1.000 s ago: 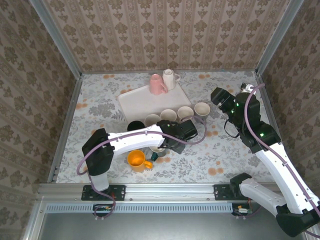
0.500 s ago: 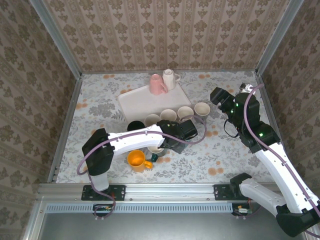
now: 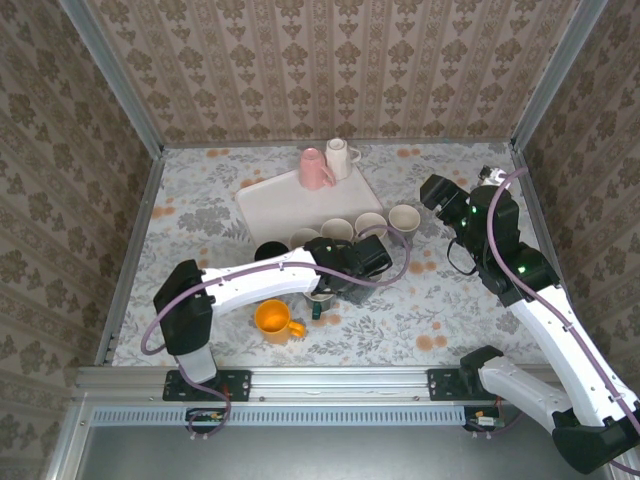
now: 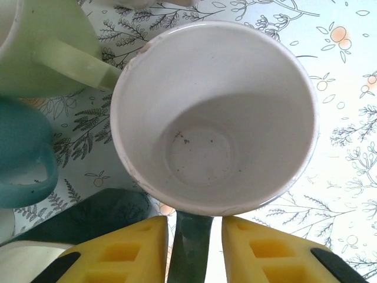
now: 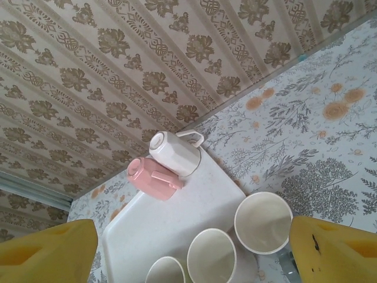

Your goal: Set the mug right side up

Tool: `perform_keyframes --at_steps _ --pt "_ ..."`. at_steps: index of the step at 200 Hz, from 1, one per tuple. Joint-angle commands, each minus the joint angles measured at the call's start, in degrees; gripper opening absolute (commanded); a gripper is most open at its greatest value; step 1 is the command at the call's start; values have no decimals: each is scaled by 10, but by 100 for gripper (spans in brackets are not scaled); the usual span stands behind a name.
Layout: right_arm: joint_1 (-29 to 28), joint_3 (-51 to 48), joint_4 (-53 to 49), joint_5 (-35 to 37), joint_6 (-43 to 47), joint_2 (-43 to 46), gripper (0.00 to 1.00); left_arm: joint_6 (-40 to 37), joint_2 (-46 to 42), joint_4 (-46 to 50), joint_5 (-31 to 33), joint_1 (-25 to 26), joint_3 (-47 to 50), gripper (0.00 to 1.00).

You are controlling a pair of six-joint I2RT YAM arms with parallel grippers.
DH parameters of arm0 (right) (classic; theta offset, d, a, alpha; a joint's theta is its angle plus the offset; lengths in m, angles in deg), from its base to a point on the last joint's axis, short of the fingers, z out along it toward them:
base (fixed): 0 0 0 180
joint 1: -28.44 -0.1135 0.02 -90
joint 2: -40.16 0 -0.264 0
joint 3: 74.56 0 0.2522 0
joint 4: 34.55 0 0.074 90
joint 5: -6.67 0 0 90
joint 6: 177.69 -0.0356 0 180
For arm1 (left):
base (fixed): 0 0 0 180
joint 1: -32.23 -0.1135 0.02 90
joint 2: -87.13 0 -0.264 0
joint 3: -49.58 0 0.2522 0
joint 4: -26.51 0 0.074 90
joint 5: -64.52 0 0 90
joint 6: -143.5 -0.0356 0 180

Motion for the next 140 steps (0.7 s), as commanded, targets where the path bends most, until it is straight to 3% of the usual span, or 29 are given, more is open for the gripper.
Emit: perform_keyframes --at_steps 1,91,140 --pt "2 -5 11 -14 2 -3 86 4 -32 18 -4 -2 8 29" --pt "-1 -26 23 -67 3 -18 86 -17 -118 36 -11 -28 20 27" --pt "-15 -19 28 -148 45 -80 82 -45 -156 22 -44 -84 36 27"
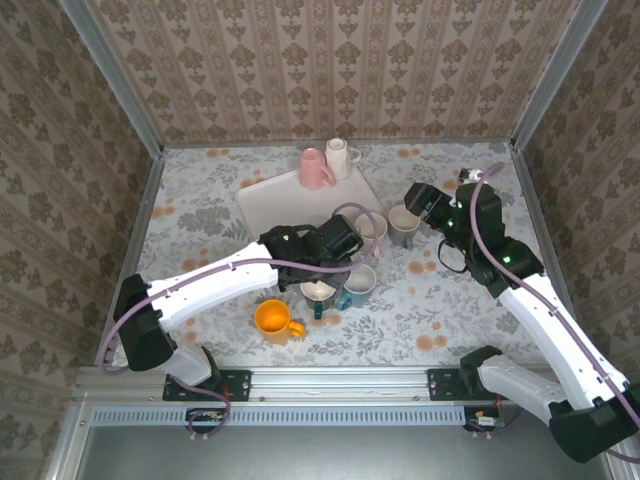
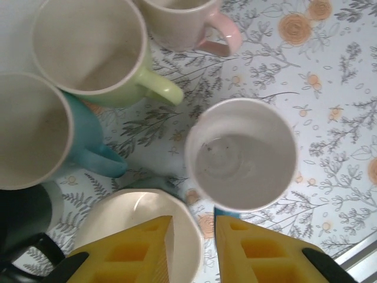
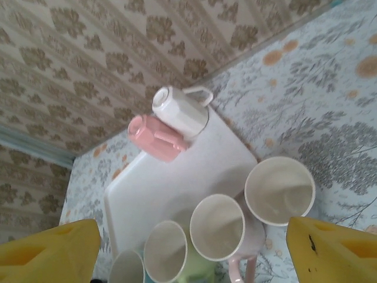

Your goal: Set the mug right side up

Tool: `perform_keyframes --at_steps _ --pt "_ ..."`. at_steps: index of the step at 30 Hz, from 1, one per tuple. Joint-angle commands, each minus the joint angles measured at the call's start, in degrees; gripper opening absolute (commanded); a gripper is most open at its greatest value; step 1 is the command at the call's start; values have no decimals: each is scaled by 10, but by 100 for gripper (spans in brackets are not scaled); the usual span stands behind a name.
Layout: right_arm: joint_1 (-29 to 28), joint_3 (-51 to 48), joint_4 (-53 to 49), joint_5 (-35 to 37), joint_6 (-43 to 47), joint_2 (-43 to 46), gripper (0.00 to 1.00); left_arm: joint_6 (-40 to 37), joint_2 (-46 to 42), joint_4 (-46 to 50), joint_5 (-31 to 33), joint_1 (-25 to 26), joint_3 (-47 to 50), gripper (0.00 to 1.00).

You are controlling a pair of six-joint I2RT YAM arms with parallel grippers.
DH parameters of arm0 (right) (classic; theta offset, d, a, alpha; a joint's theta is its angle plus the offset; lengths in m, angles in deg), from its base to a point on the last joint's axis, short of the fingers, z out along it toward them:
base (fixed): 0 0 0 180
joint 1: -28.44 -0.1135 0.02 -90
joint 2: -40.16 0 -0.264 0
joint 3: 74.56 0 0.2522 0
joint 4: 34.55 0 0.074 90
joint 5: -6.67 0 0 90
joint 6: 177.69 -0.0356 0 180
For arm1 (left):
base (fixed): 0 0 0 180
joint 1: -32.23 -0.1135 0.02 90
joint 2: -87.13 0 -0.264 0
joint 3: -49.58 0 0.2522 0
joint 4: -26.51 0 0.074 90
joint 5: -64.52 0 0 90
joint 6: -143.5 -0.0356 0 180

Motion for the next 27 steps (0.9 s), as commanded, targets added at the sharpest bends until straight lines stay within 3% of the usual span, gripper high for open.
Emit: perform_keyframes --at_steps 1,4,12,15,19,27 --pt "-12 4 11 -58 37 -32 82 -30 -29 5 -25 -32 13 27" --pt "-28 23 3 -61 65 -64 82 -52 -47 9 -20 -72 7 28" --pt "-46 85 46 -95 178 -175 82 -75 -83 -25 -71 -240 0 37" --pt "-48 151 35 -97 241 -249 82 -68 -74 -57 -89 -287 3 43" --pt "-52 211 14 -85 245 -313 81 -52 -12 -84 -94 -337 -30 48" --pt "-84 123 81 -5 196 -253 81 -16 228 -16 -72 -350 -306 89"
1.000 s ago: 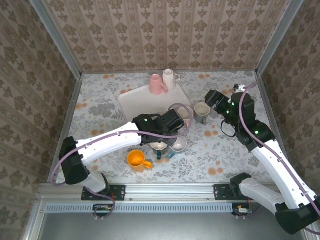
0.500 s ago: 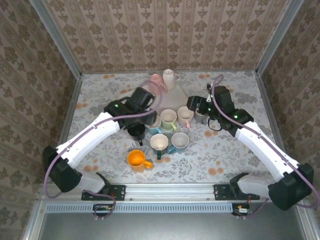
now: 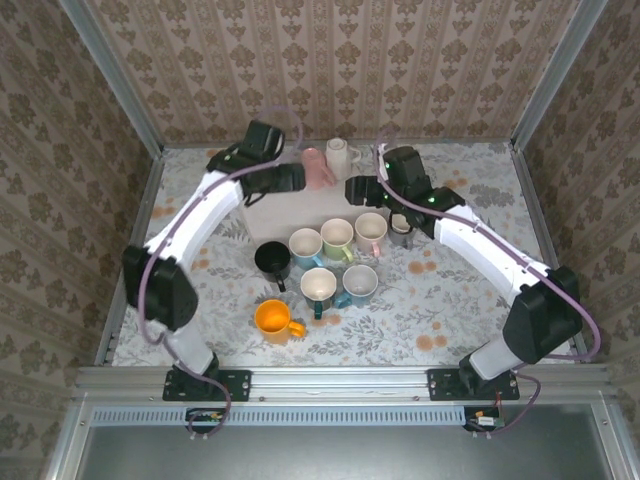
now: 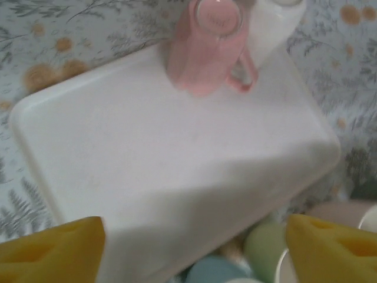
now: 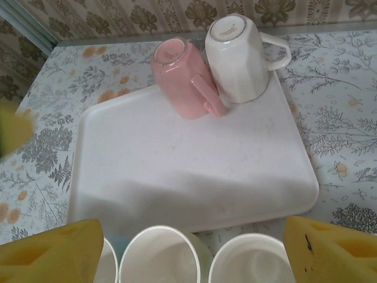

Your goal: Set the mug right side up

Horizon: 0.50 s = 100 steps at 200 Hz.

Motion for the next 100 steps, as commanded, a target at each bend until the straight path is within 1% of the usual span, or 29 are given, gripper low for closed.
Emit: perform_keyframes --at_steps 1,5,15,29,35,40,43,46,48,50,53,64,79,100 --pt "-15 -43 30 57 -20 58 82 29 98 55 10 -1 -128 90" --pt "-17 -52 35 63 -22 62 82 35 122 70 15 -1 -159 90" --pt "-22 -77 45 77 -31 102 82 53 188 121 33 -3 -247 91" --pt "-26 -106 52 92 -42 134 82 77 296 222 54 -5 -421 93" --pt "-28 -119 56 95 -46 151 82 87 328 243 54 -7 -481 93" --pt "-30 -129 59 97 -48 162 82 99 331 223 45 -11 -475 94" --pt "-31 -136 61 98 -49 171 82 110 328 209 41 -13 -462 98" --pt "-32 -142 64 99 -50 177 82 120 326 193 33 -13 -449 100" --pt "-32 -146 65 100 -51 182 82 126 326 184 28 -13 -441 100" --pt "-32 -150 66 100 -52 187 82 133 326 176 23 -26 -435 100" --pt "-33 -156 68 100 -53 193 82 140 326 164 15 -32 -429 100" --pt "-35 -173 75 99 -52 216 82 154 336 132 3 -39 -422 100" --pt "-35 -188 76 100 -49 236 82 150 358 107 -5 -39 -435 100" --pt "-36 -206 74 100 -49 254 82 155 399 123 3 -34 -494 100"
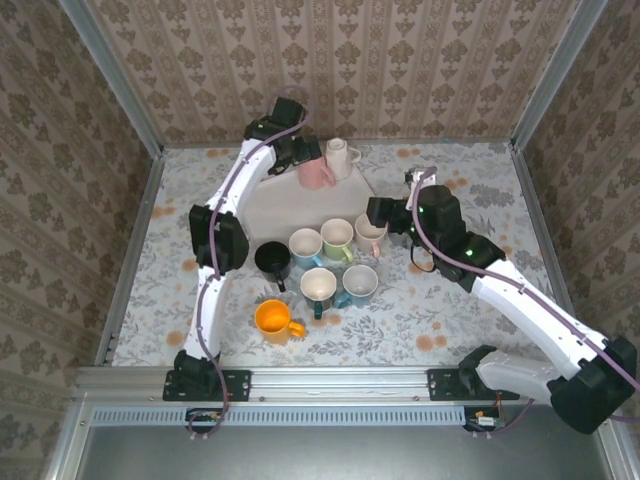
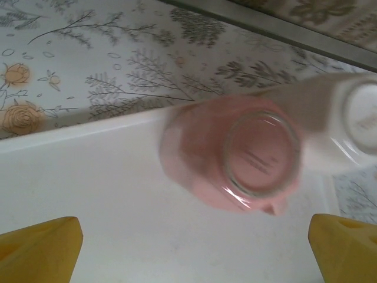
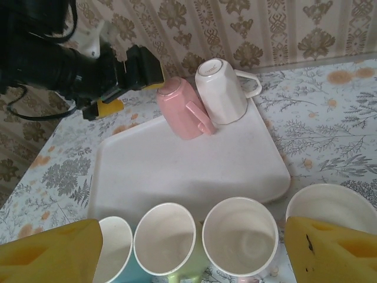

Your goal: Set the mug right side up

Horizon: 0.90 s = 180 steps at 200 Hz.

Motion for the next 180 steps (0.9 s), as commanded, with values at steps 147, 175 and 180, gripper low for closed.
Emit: perform_keyframes --at_steps 147,175,180 --pt "-4 -81 50 -24 -27 7 83 35 126 -48 -24 0 -90 97" --pt "-4 -81 49 -27 -29 3 83 8 120 6 15 -1 -88 89" --pt "-5 -81 49 -27 -29 2 83 0 117 17 23 -1 -84 87"
